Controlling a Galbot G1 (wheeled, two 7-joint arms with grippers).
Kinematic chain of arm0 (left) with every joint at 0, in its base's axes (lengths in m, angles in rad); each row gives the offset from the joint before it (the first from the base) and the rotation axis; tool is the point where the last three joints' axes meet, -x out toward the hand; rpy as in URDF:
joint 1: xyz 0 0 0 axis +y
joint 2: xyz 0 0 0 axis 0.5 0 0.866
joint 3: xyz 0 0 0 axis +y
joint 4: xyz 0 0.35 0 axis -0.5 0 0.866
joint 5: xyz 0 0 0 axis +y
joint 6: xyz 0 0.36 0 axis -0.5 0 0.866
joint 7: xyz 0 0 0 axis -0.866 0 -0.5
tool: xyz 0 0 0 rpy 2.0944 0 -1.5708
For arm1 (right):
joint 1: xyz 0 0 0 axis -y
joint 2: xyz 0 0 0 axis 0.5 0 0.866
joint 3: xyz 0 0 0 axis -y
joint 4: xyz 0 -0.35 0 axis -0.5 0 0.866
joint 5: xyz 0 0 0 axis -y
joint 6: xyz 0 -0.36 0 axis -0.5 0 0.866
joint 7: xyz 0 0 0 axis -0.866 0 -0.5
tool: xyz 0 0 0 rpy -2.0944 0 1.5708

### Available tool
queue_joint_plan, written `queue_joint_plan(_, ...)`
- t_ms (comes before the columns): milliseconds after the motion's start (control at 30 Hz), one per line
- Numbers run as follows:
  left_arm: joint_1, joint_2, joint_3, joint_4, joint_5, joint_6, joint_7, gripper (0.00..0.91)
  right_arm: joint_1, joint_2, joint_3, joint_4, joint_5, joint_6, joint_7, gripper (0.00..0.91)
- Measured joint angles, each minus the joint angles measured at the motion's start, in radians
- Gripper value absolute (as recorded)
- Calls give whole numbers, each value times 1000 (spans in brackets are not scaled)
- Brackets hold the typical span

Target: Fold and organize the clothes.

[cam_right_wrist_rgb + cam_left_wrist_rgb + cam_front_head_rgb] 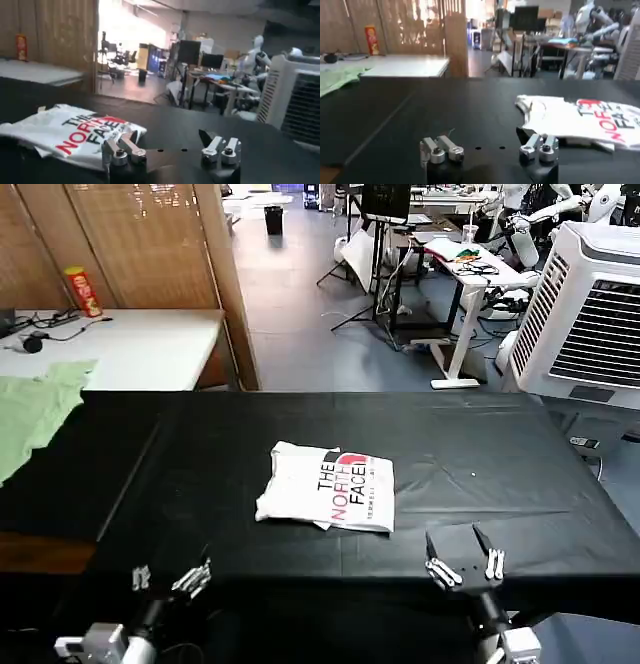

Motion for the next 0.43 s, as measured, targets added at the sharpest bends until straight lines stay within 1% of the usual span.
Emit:
queue_joint_plan(100,29,0,-17,-24,-2,12,2,878,-38,10,-3,16,7,-19,21,878)
queue_joint_plan(233,56,0,-34,-29,-2,16,8,878,-81,20,-5,36,66,-74,38,878)
queue_joint_plan(433,63,0,-39,-36,-9,15,13,878,-103,26,-3,42,79,-96,34,878)
